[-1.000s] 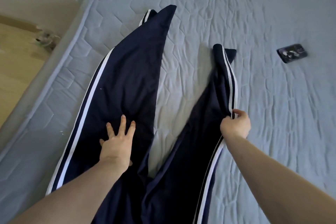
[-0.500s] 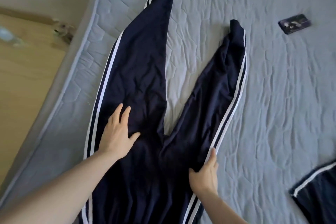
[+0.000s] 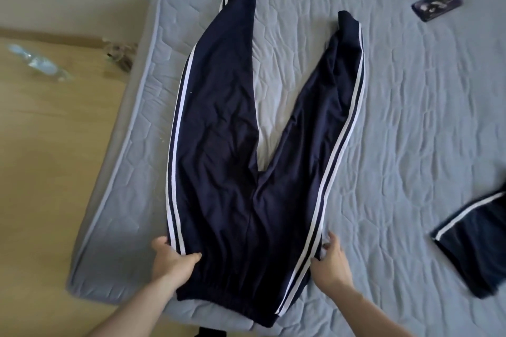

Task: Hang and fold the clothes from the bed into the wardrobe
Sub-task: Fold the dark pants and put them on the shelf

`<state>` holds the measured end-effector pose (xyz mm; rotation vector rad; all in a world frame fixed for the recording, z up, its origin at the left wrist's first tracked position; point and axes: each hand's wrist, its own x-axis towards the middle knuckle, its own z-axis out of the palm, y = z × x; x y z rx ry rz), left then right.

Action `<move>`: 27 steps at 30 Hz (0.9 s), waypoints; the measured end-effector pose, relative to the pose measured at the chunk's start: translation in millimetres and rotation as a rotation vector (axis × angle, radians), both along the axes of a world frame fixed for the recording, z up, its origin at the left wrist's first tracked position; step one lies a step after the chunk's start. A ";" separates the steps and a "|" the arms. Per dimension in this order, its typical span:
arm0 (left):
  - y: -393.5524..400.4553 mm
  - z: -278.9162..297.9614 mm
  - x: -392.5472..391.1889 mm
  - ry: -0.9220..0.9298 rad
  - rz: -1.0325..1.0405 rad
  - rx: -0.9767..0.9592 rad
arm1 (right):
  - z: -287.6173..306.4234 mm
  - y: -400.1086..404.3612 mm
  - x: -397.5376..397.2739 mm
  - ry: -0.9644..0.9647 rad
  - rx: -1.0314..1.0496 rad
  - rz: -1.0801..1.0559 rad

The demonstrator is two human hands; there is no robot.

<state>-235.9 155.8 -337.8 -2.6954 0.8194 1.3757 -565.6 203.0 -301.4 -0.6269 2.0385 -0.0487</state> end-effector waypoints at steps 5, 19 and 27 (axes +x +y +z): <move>-11.3 48.0 -40.5 -0.080 -0.295 -0.065 | 22.0 8.7 2.2 -0.068 -0.102 -0.040; 30.8 86.0 -221.7 -0.007 -1.698 0.014 | 31.3 35.7 -61.6 -0.034 -0.029 -0.168; -3.9 49.8 -210.9 0.269 -1.405 0.258 | 9.6 20.8 -86.4 -0.077 -0.054 -0.150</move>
